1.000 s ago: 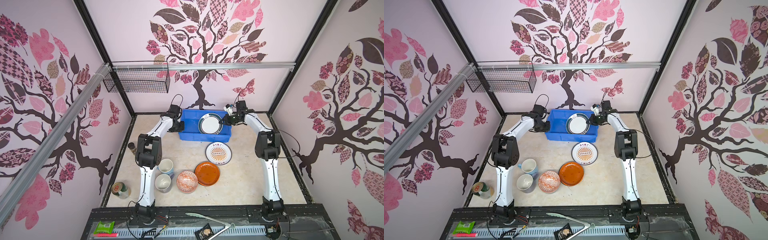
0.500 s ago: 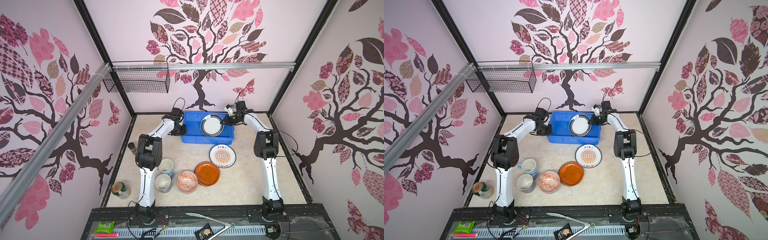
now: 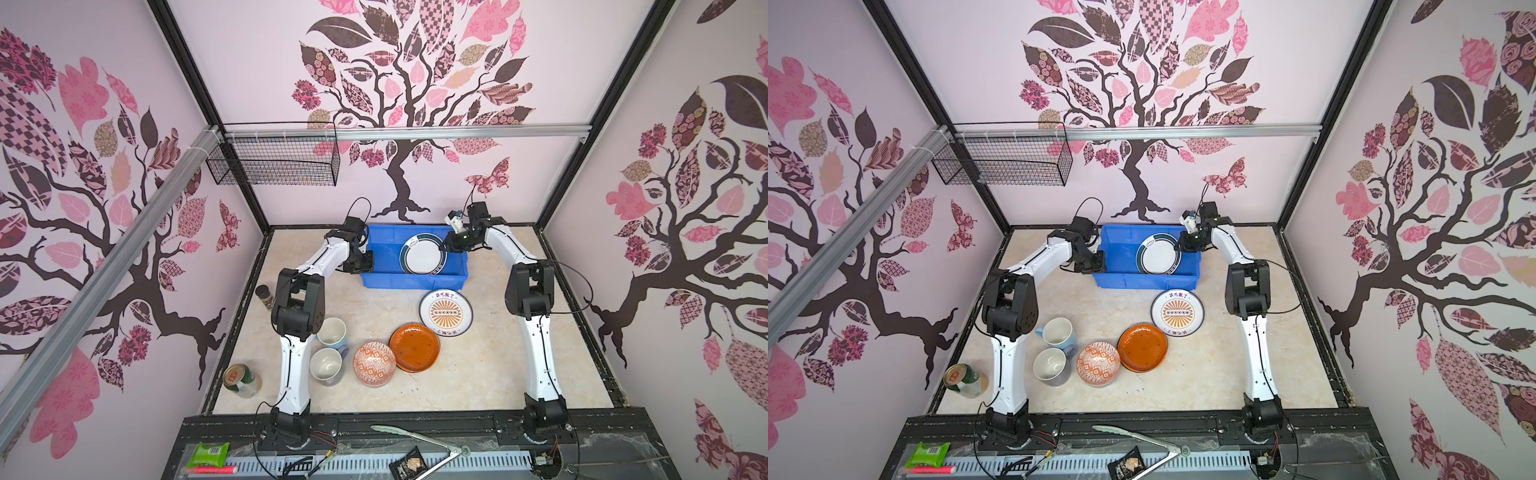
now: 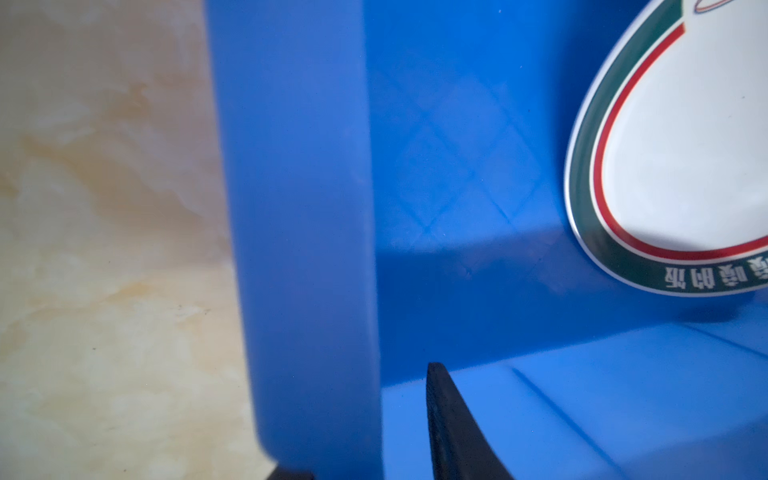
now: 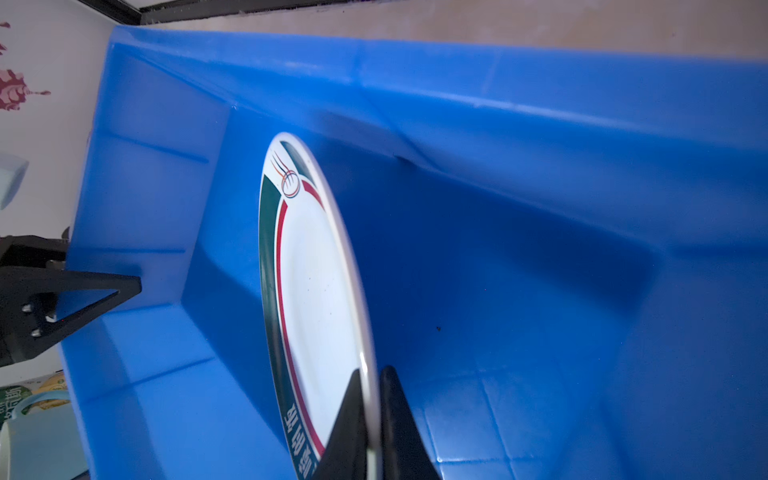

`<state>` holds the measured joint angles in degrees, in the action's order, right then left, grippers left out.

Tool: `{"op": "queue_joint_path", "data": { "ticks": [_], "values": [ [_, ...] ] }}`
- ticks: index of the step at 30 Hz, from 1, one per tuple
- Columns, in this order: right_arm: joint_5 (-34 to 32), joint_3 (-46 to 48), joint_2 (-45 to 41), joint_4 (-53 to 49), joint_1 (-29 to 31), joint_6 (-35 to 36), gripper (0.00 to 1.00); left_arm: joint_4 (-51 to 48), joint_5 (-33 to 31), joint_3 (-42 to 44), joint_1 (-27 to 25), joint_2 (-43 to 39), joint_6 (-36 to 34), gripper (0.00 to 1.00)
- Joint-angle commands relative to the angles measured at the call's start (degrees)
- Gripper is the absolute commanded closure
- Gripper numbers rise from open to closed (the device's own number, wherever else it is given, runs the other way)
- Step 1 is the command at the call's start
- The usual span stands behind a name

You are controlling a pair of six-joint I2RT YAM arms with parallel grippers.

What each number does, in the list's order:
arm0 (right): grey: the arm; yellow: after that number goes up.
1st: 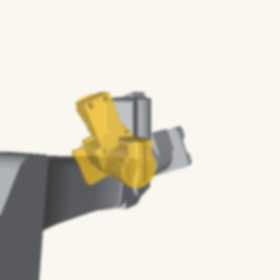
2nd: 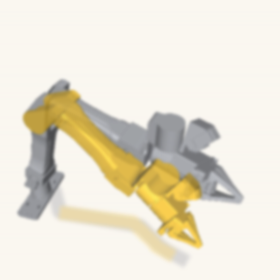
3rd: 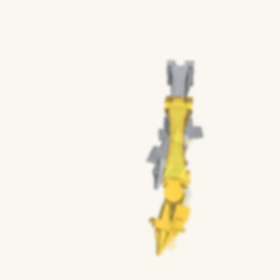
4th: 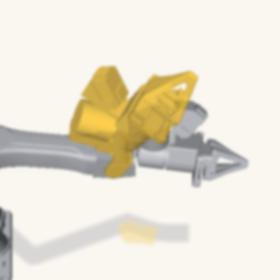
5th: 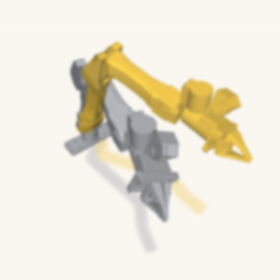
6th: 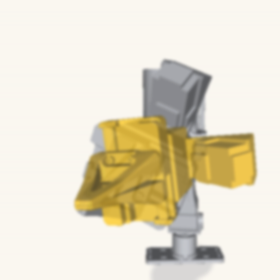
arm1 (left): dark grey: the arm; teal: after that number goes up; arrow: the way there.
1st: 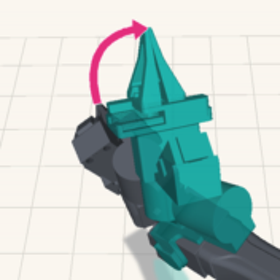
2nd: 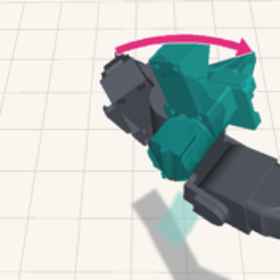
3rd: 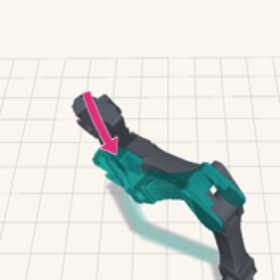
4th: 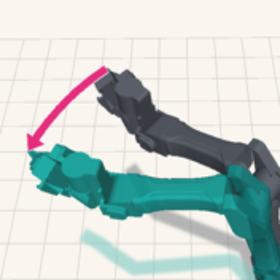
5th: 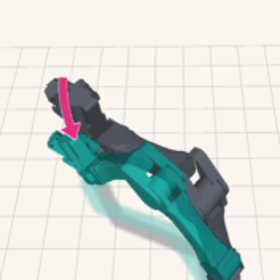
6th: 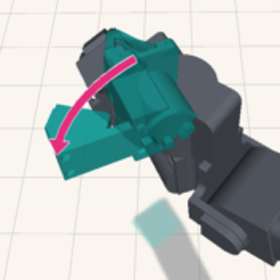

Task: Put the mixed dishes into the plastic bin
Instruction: 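Lower the plate into the blue bin with the right gripper, then open the right gripper and raise it out of the bin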

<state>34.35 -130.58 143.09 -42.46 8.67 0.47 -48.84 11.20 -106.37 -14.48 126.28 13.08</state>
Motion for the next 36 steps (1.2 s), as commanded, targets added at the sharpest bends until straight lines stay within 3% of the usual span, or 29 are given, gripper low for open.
{"op": "queue_joint_path", "data": {
  "ticks": [1, 19, 25, 31, 34, 36],
  "values": [
    [0.77, -0.75, 3.48, -3.35, 2.91, 0.75, 0.91, -0.23, 2.58, -1.95, -0.29, 0.64, 0.32, 0.67],
    [0.02, -1.79, 5.53, -3.54, 6.78, 1.73, 0.9, 1.2, 6.64, -1.25, -1.08, 0.15, 1.07, 0.68],
    [-0.51, -4.36, 8.76, -3.12, 7.2, 0.74, 0.86, 1.04, 6.82, -1.26, -1.17, 0.03, 0.89, 0.68],
    [-1.33, -5.91, 9.91, -3.38, 7.24, 1.51, 0.68, 0.53, 6.14, -1.27, -1.16, -0.21, 0.55, 0.67],
    [-1.64, -5.59, 8.47, -4.16, 7.31, 3.23, 0.53, 0.22, 5.65, -1.23, -1.19, -0.48, 0.04, 0.61],
    [-2.59, -4.86, 6.72, -3.87, 7.24, 4.64, 0.37, -0.01, 4.97, -1.21, -1.15, -0.69, -0.25, 0.57]
  ]
}}
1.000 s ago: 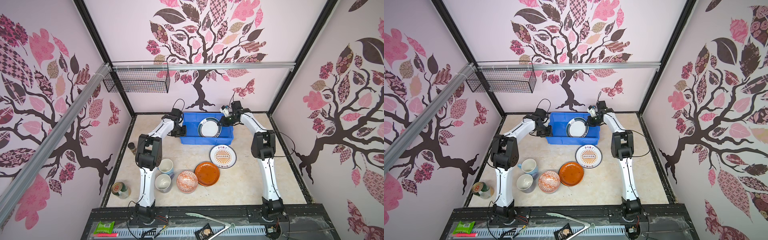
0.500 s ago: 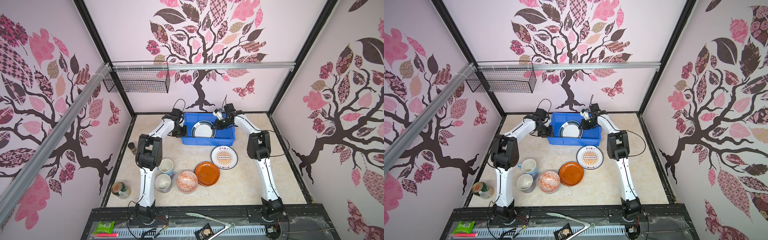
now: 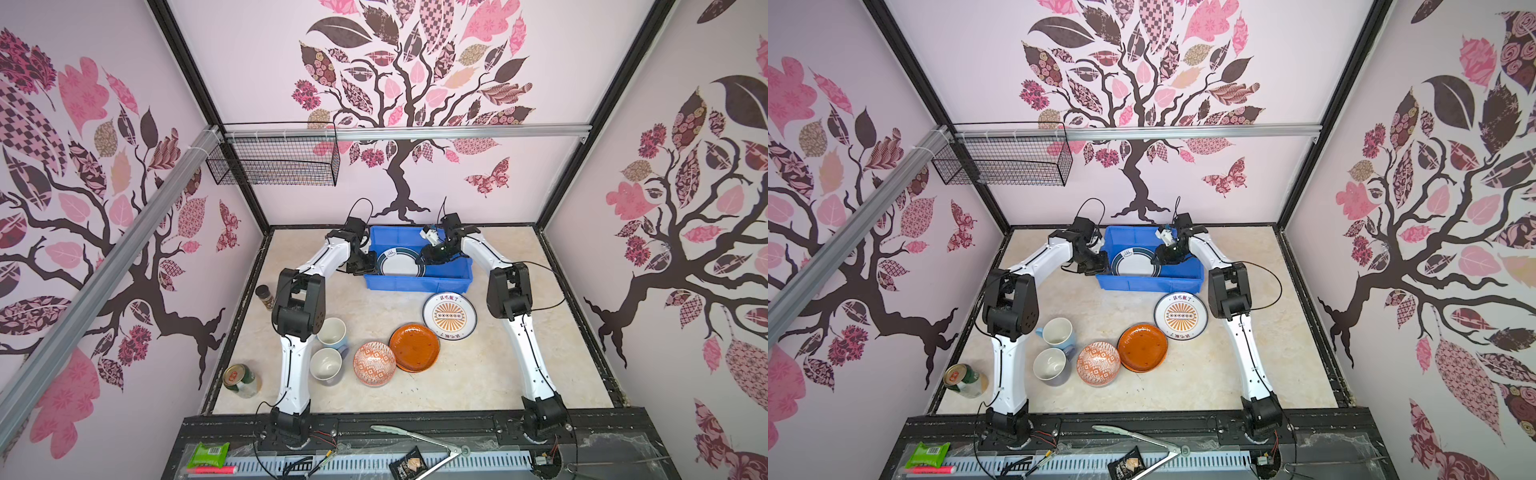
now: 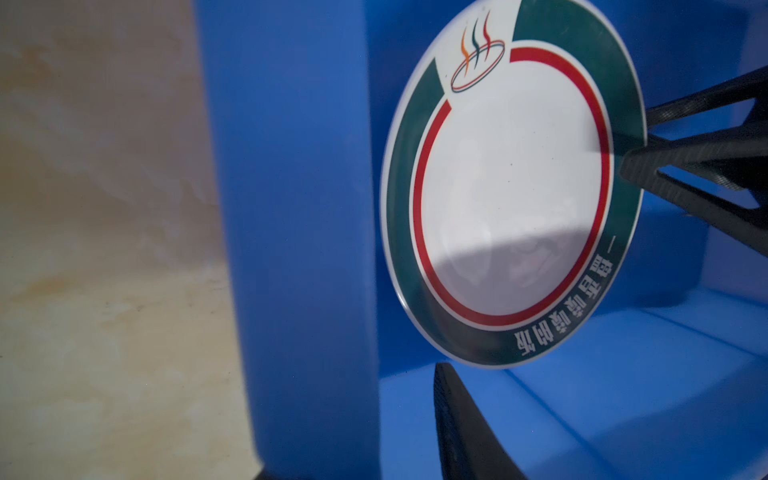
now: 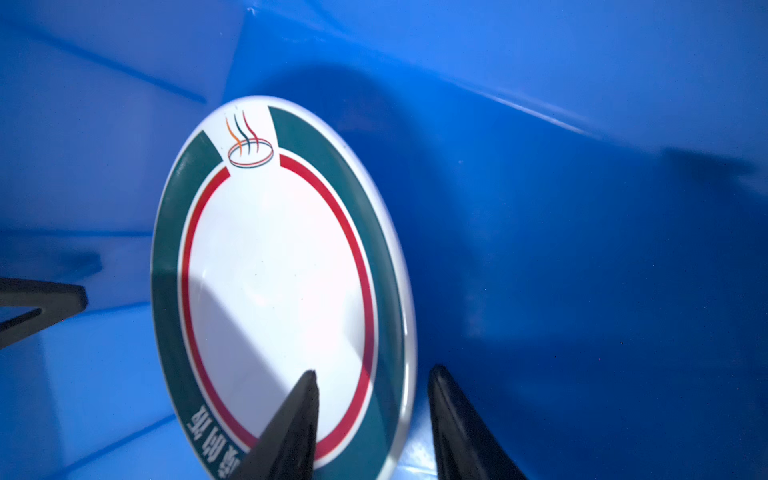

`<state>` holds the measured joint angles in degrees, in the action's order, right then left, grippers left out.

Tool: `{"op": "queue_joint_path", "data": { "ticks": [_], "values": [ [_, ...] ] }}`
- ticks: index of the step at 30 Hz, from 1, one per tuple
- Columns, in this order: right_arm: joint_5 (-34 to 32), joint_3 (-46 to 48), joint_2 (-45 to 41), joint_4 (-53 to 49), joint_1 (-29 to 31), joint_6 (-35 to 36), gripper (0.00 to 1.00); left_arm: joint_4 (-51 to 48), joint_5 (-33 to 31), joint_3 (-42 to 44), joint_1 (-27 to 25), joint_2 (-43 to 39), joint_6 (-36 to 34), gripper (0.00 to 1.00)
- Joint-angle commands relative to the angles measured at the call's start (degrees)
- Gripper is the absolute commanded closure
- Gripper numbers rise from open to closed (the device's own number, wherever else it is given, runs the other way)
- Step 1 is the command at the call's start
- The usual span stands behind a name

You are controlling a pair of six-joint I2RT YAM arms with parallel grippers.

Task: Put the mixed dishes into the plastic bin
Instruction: 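Open the right gripper and raise it out of the bin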

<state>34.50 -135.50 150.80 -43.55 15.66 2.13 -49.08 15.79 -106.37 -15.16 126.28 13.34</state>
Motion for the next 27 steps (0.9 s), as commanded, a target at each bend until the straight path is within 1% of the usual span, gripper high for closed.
{"op": "queue_joint_path", "data": {
  "ticks": [1, 4, 8, 12, 16, 19, 22, 24, 27],
  "values": [
    [-3.09, 0.74, -1.9, -2.28, 0.23, 3.87, 0.32, 0.3, 0.14, -1.2, -0.48, -0.85, -0.66, 0.55],
    [-5.14, 4.27, -5.82, 1.26, 0.23, 5.97, 0.29, 0.2, -0.77, -1.41, -0.41, -1.15, -1.12, 0.51],
    [-6.48, 8.52, -13.03, 6.18, 0.16, 6.58, 0.25, -0.45, -2.58, -2.03, -0.4, -2.76, -2.08, 0.49],
    [-8.05, 8.5, -17.25, 7.16, 0.08, 6.44, 0.21, 1.62, -4.63, -0.3, -0.4, -6.75, -1.57, 0.48],
    [-9.72, 8.85, -20.93, 6.77, -0.51, 6.14, 0.21, 2.01, -5.54, 0.7, -0.49, -10.64, -1.22, 0.46],
    [-9.28, 10.59, -24.56, 6.44, -2.09, 4.86, 0.21, 2.28, -4.96, 2.07, -0.55, -13.79, -0.45, 0.45],
    [-9.28, 16.03, -29.38, 5.96, -4.05, 4.37, 0.21, 2.26, -4.1, 3.51, -1.76, -16.61, -0.15, 0.45],
    [-9.23, 20.27, -32.85, 5.52, -5.34, 4.71, 0.22, 1.95, -4.36, 4.46, -3.68, -18.01, -0.59, 0.44],
    [-8.58, 29.03, -38.91, 5.59, -7.89, 5.28, 0.23, 1.07, -4.74, 5.42, -7.71, -19.11, -1.28, 0.44]
  ]
}}
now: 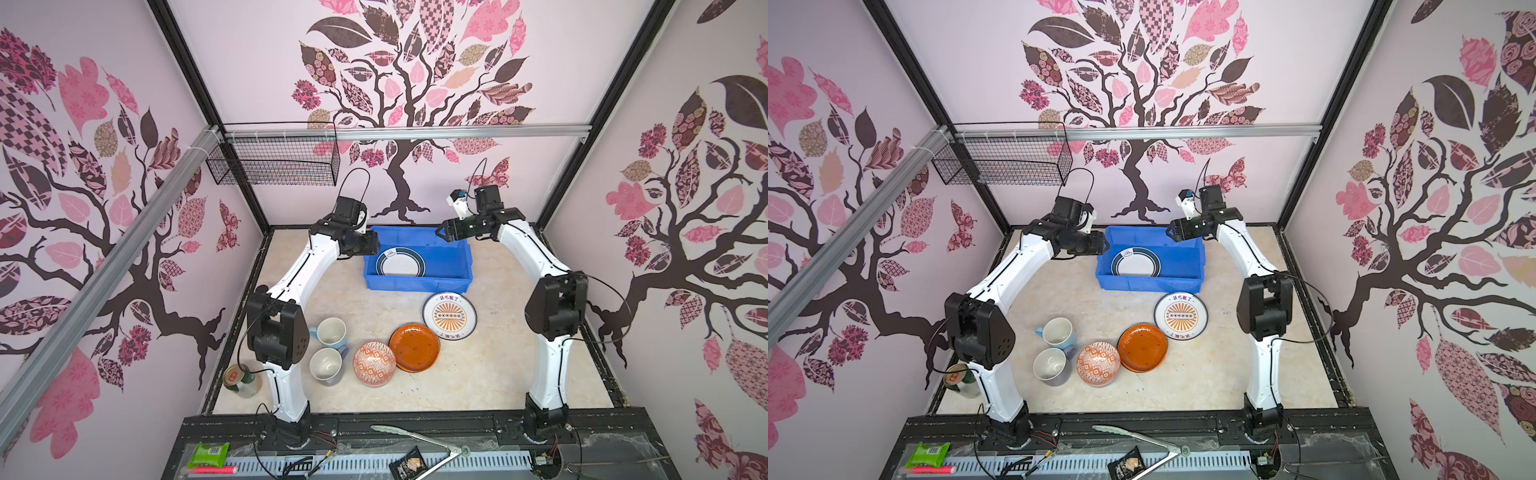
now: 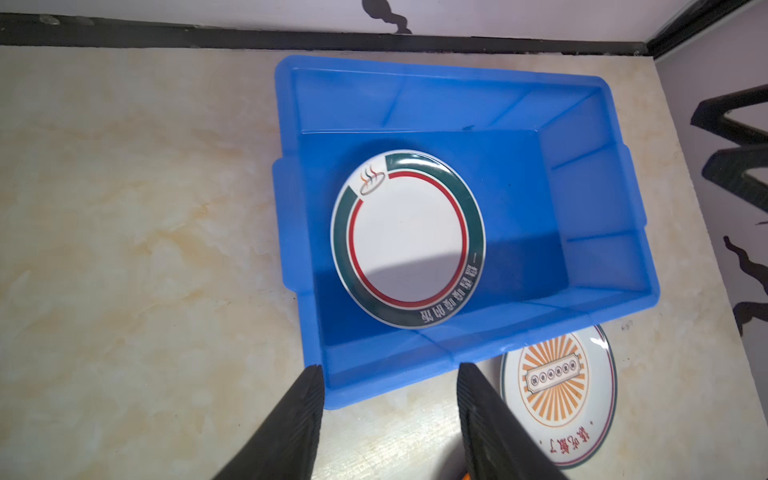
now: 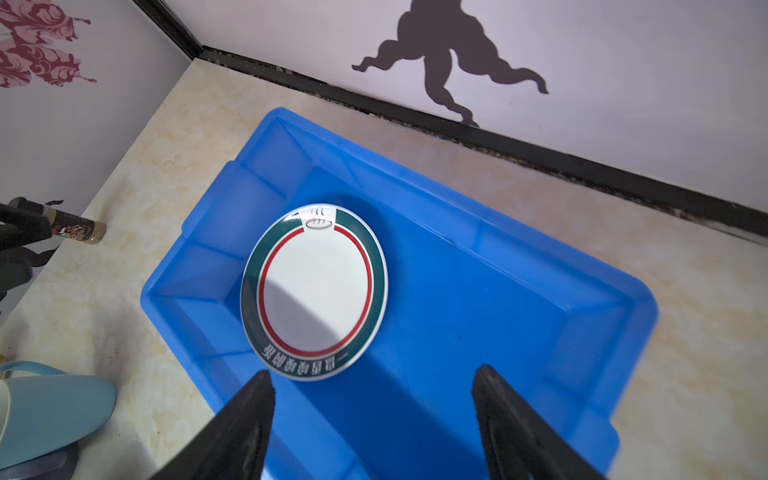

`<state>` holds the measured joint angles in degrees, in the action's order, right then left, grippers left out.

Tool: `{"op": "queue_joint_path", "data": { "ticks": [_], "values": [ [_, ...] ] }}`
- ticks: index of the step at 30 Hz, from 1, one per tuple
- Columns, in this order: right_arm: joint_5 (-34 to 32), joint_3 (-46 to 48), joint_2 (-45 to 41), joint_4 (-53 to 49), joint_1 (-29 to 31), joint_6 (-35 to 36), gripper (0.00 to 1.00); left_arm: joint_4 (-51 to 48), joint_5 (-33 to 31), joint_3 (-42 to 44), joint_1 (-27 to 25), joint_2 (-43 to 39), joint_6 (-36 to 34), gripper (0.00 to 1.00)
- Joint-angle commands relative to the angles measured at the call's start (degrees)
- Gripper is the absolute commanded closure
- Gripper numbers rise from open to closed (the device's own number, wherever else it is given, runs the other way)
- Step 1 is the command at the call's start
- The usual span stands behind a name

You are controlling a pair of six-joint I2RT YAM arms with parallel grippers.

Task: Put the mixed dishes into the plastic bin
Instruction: 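Open the right gripper and raise it out of the bin, then move both grippers toward the sunburst plate beside the bin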

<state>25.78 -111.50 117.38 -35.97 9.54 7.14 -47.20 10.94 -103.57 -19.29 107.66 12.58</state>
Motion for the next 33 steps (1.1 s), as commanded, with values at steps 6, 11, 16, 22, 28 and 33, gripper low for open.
{"op": "queue_joint_path", "data": {
  "ticks": [6, 11, 16, 22, 28, 33],
  "values": [
    [-1.95, 25.03, -18.18, -0.13, -4.89, 3.49, 0.24, -3.27, -0.81, 3.38, -11.9, 0.81, -3.26, 0.45],
    [-1.25, 39.3, -25.11, 2.35, -5.59, 2.59, 0.26, -4.4, 0.05, 6.66, -15.95, 1.92, -4.81, 0.48],
    [2.13, 48.58, -27.05, 4.69, -5.71, 0.23, 0.27, -3.33, 0.66, 10.28, -18.1, 2.98, -2.91, 0.49],
    [0.38, 50.35, -24.54, 3.84, -6.02, 0.41, 0.29, -0.92, 1.69, 11.17, -18.77, 6.05, -0.77, 0.51],
    [-0.03, 52.17, -20.9, 3.01, -7.62, 1.28, 0.33, 0.69, 1.94, 9.94, -18.86, 10.66, 1.19, 0.54],
    [1.24, 52.18, -18.54, 2.3, -8.22, 1.44, 0.33, 0.99, 2.34, 8.43, -18.94, 13.16, 1.31, 0.55]
  ]
}}
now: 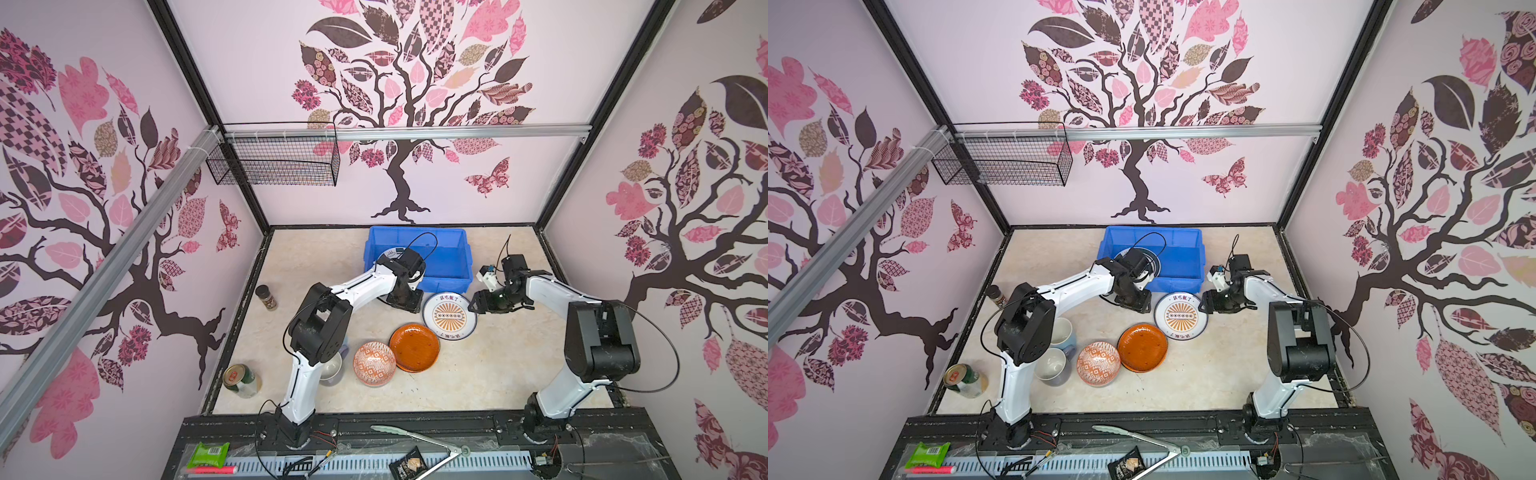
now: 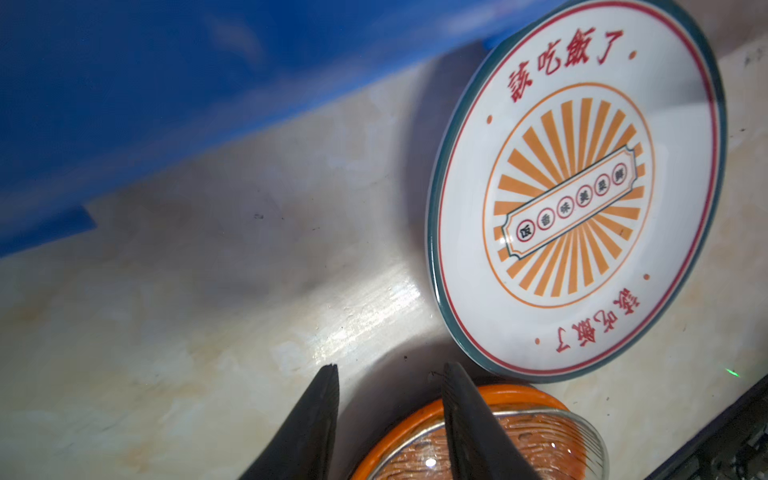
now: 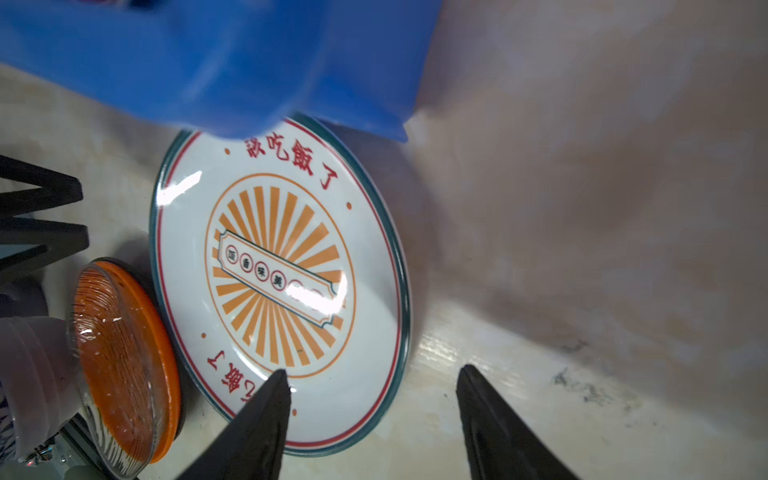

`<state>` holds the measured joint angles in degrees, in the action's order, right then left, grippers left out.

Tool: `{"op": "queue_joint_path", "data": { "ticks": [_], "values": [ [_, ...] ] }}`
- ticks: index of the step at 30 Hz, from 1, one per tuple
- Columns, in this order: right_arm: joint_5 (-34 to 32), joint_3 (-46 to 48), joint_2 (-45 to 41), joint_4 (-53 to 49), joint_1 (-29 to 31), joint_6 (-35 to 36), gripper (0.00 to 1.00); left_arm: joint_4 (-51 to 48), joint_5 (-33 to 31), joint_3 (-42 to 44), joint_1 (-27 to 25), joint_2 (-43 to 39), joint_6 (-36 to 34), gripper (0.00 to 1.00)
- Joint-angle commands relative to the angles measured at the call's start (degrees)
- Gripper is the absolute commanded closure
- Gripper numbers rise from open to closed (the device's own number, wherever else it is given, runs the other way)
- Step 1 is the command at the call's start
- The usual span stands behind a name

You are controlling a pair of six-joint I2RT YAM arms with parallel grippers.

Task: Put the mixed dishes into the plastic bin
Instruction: 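Move both grippers toward the sunburst plate beside the bin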

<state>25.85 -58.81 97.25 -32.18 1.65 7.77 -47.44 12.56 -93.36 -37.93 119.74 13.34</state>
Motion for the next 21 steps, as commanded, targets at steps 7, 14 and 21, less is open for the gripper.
{"op": "queue_joint_path", "data": {
  "ticks": [7, 14, 21],
  "values": [
    [3.09, 0.49, 3.59, -2.03, -0.57, 0.5, 0.36, 1.34, 2.54, -3.52, -0.41, 3.57, 0.67, 0.58],
    [4.25, 0.6, 4.95, -3.08, -0.67, 0.28, 0.42, 1.35, 4.0, -4.62, -0.47, 5.71, 0.54, 0.68],
    [6.28, 0.55, 7.0, -3.24, -0.66, -0.35, 0.53, 1.95, 5.5, -4.51, -0.6, 6.62, 0.83, 0.76]
  ]
}}
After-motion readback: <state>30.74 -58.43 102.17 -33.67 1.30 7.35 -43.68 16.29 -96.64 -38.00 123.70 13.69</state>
